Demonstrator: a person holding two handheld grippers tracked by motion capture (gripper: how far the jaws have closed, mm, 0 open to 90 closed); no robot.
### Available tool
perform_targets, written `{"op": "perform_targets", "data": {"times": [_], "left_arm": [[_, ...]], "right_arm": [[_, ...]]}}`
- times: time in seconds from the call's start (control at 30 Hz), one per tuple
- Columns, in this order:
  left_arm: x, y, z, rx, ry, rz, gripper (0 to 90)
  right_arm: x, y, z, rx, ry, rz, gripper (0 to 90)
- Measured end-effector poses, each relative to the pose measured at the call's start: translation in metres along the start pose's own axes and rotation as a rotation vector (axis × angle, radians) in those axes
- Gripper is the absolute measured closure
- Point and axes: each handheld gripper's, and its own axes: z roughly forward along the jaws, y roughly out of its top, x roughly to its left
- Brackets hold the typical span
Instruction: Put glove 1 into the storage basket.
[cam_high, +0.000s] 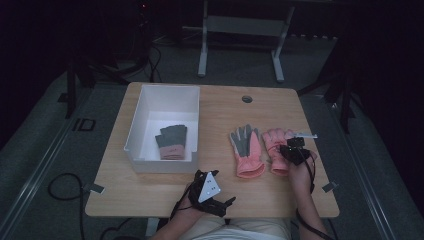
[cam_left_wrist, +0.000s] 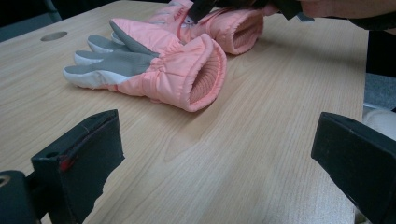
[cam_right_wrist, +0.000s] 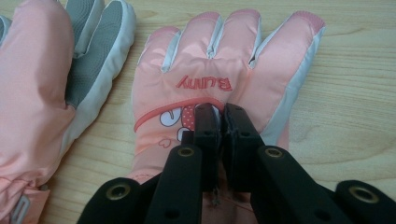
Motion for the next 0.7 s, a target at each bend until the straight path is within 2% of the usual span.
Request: {"op": "perform_targets", "data": {"times": [0.13, 0.3, 0.4, 0.43, 0.47, 0.57, 0.63, 0.7], "left_arm": [[0.000, 0.000, 0.000, 0.002, -0.001, -0.001, 1.8], [0.001, 0.000, 0.000, -0.001, 0.002, -0.001, 1.8], [0.001, 0.000, 0.000, -0.001, 0.003, -0.004, 1.8], [0.001, 0.000, 0.000, -0.001, 0.003, -0.004, 1.8], [0.001, 0.000, 0.000, 0.001, 0.003, -0.001, 1.8], [0.001, 0.000, 0.001, 0.004, -0.001, 0.000, 1.8], [0.001, 0.000, 0.001, 0.005, -0.001, 0.003, 1.8], [0.001, 0.000, 0.001, 0.007, -0.001, 0.001, 1.8]], "right_arm": [[0.000, 0.000, 0.000, -0.001, 0.006, -0.005, 81.4], [-0.005, 0.006, -0.012, -0.016, 0.041, -0.027, 70.4], [-0.008, 0.011, -0.023, -0.041, 0.072, -0.090, 67.7], [-0.008, 0.011, -0.023, -0.041, 0.072, -0.090, 67.7], [-0.013, 0.015, -0.029, -0.049, 0.120, -0.144, 65.6], [-0.016, 0.019, -0.034, -0.046, 0.137, -0.226, 64.1], [-0.017, 0.021, -0.034, -0.033, 0.166, -0.244, 62.2], [-0.017, 0.022, -0.031, -0.021, 0.166, -0.249, 61.0]]}}
